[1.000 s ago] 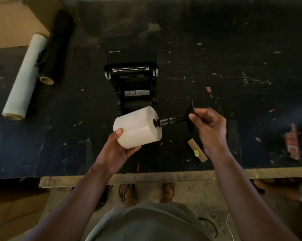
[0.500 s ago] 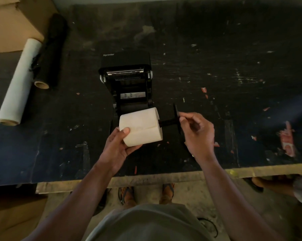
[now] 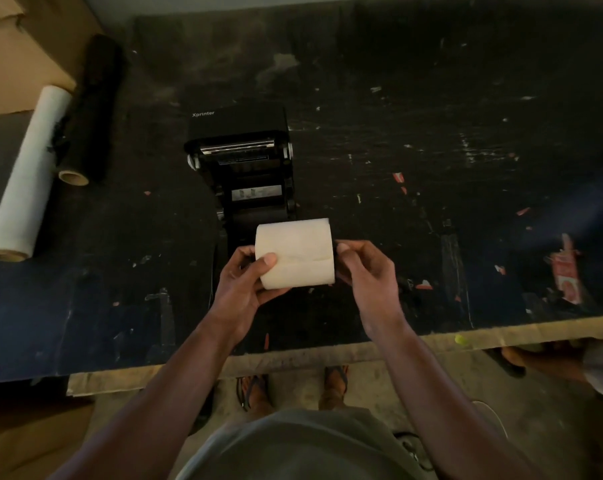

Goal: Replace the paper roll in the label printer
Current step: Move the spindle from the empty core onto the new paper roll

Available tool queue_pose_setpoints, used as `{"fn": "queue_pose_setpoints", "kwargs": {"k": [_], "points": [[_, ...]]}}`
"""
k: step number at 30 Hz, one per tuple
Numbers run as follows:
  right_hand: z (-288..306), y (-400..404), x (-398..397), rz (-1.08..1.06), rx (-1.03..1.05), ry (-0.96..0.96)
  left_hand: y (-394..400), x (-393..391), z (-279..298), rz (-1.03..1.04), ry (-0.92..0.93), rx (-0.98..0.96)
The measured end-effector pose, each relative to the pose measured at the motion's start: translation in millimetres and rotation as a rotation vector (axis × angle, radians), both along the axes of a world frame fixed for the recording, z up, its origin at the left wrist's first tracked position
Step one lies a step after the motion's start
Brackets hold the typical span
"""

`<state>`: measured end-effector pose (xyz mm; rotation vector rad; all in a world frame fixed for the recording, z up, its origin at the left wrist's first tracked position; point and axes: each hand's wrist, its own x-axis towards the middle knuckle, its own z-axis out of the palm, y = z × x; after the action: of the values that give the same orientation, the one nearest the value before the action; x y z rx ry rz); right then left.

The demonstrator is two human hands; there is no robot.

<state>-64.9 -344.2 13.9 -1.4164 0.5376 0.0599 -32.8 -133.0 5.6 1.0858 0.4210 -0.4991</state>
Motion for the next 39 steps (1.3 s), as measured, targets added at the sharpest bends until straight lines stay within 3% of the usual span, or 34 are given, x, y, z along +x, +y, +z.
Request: {"fn": "queue_pose_setpoints", "kwargs": {"k": [3, 13, 18, 21, 23, 25, 28, 31, 33, 39], "points": [[2.9, -3.1, -2.1, -0.079, 0.277, 0.047, -12.2, 2.0, 1.5, -0.049, -0.021, 0.053], [3.7, -46.5, -13.2, -0.274, 0.243, 0.166, -76.6, 14.7, -3.7, -0.227, -0.088, 0.247], [2.8, -92.0, -23.3, -0.4, 0.436, 0.206, -120.2, 28.0, -6.2, -0.397, -0.086, 0.252], [4.7, -121.4, -28.0, -0.475, 0.48, 0.206, -145.6, 41.6, -12.9, -0.463, -0.065, 0.206], [5.7, -140.6, -29.6, -0.534, 0.478, 0.181, -164.6, 49.1, -23.6, -0.458, -0.063, 0.28], [7.6, -158.6, -31.1, -0.602, 0.456, 0.162, -185.0, 50.6, -40.9, -0.507, -0.214, 0.597], [8.8, -180.1, -33.5, -0.675, 0.436, 0.131, -213.4, 46.6, -68.1, -0.883, -0.587, 0.98], [7.7, -192.8, -38.1, -0.721, 0.423, 0.129, -235.0, 45.6, -84.0, -1.265, -0.828, 1.115], [5.9, -196.6, -43.9, -0.715, 0.433, 0.122, -244.8, 49.1, -94.1, -1.382, -0.941, 1.196], [-4.2, -194.0, -67.8, -0.657, 0.459, 0.079, -257.4, 63.7, -112.5, -1.359, -1.019, 1.275]]}}
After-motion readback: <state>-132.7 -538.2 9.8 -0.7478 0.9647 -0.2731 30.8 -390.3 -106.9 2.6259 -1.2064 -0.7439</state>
